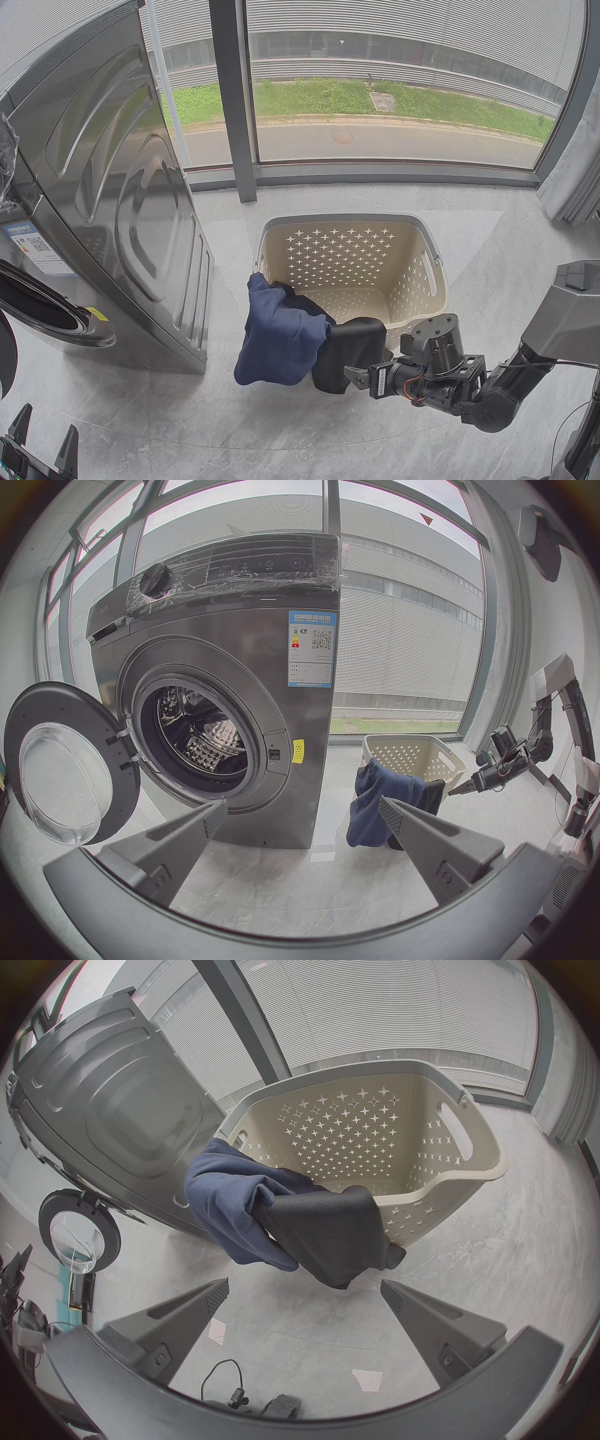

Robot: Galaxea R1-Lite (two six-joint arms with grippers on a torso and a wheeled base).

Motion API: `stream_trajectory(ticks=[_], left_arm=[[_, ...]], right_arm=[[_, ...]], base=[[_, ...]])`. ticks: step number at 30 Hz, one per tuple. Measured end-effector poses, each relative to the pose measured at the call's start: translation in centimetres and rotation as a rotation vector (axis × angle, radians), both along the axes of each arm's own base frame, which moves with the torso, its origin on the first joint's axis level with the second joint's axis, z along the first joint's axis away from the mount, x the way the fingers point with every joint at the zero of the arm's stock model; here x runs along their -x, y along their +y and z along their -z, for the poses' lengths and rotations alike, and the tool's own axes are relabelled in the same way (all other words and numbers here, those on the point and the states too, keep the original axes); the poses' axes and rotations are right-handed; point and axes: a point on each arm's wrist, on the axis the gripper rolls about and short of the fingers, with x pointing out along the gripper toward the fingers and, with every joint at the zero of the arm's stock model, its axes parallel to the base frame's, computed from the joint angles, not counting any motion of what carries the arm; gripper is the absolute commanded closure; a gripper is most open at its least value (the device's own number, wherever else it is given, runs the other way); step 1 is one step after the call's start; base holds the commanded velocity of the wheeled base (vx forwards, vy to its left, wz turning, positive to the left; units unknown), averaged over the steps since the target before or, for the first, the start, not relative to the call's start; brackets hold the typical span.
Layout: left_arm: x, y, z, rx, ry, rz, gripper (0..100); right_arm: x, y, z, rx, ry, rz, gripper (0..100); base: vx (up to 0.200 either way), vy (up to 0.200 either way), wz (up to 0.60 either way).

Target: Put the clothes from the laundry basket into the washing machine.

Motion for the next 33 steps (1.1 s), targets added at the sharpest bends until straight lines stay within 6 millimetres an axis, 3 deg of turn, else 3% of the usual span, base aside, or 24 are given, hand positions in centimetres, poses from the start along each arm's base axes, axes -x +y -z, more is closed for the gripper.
stream_trajectory(ticks=[19, 33], left_arm=[[0.0, 0.0, 0.0, 0.000, 0.001, 0.000, 0], [0.0, 0.0, 0.0, 0.000, 0.001, 0.000, 0]], right_arm=[[-4.0, 2.8, 3.3, -0.034, -0.036, 0.018, 0], [-6.6, 3.2, 4.8, -0.050, -0.054, 0.052, 0]], base=[[0.000, 0.000, 0.00], [0.000, 0.000, 0.00]])
